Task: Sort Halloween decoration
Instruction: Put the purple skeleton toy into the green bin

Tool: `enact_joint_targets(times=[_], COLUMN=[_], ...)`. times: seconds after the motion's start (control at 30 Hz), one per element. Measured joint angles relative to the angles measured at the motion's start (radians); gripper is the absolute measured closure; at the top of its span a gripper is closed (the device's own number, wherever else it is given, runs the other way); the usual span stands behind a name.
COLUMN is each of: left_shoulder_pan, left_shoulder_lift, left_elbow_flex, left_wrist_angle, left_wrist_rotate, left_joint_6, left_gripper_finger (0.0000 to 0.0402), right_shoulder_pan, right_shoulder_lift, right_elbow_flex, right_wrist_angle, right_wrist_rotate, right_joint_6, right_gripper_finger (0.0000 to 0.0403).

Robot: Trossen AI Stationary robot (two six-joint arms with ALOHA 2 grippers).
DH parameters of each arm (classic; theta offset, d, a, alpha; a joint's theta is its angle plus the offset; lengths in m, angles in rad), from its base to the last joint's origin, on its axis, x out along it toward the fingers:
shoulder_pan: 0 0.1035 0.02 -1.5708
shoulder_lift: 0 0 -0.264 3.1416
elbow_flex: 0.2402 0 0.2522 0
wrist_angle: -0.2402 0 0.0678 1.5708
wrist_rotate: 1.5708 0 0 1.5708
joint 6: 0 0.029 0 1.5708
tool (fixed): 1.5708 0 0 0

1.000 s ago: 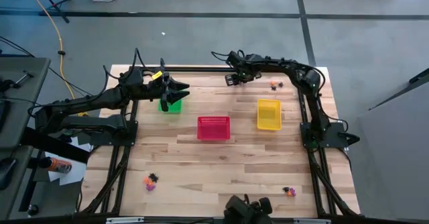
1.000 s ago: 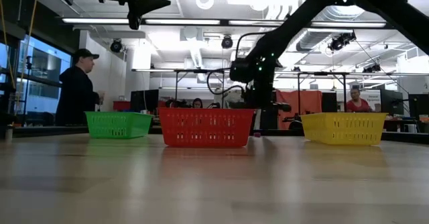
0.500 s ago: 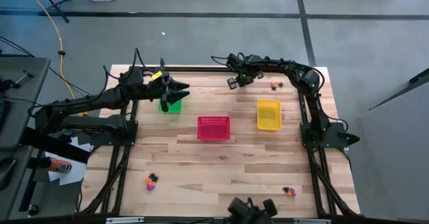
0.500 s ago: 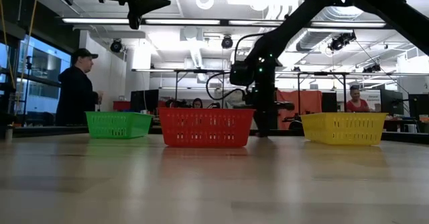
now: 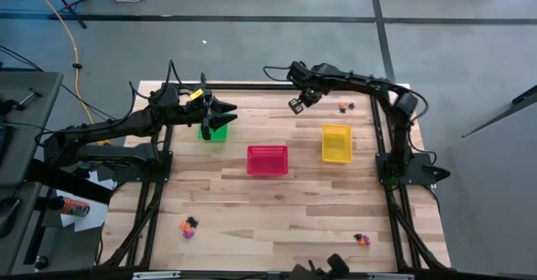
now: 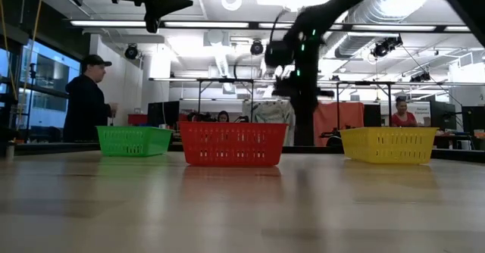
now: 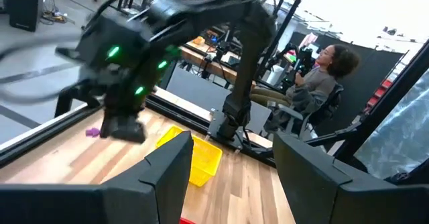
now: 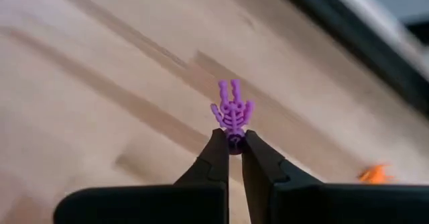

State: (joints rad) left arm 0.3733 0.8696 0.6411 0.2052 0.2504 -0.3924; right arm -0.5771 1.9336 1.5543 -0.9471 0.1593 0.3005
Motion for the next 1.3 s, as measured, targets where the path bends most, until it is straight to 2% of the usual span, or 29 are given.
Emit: enact_joint_targets(times=[0.33,0.4,0.57,0.7,0.83,0.93,1.07,1.3], left_shoulder_pan=[0.000,0.000,0.000,0.000,0.000,0.000,0.000,0.000], left_shoulder_lift=[0.000,0.000,0.000,0.000,0.004,0.015,0.030,0.040], left_elbow_flex=[-0.001,-0.001,-0.001,-0.001,-0.001,-0.001,-0.001,-0.001], left_wrist_angle=[0.002,0.002,0.002,0.002,0.003,0.004,0.066,0.111], left_wrist_rotate=[-0.004,-0.004,-0.004,-0.004,-0.009,-0.011,-0.012,-0.011], left_joint_6=[0.092,0.092,0.091,0.091,0.091,0.091,0.090,0.090], left_gripper_finger=[0.0205,0.0205,0.0205,0.0205,0.0205,0.0205,0.0205,0.0205], right_shoulder_pan=[0.127,0.155,0.206,0.250,0.301,0.341,0.384,0.403], right_shoulder_lift=[-0.259,-0.320,-0.531,-0.708,-0.824,-0.857,-0.851,-0.846], right_elbow_flex=[-0.002,-0.044,-0.322,-0.575,-0.744,-0.801,-0.808,-0.809], right_wrist_angle=[0.024,0.070,0.265,0.491,0.763,0.949,1.070,1.095], right_wrist_rotate=[0.029,0.047,0.034,-0.075,-0.194,-0.222,-0.223,-0.224], right_joint_6=[-0.030,-0.029,0.040,0.089,0.077,0.056,0.012,-0.021], right_gripper_finger=[0.0401,0.0401,0.0402,0.0402,0.0402,0.0402,0.0400,0.0391])
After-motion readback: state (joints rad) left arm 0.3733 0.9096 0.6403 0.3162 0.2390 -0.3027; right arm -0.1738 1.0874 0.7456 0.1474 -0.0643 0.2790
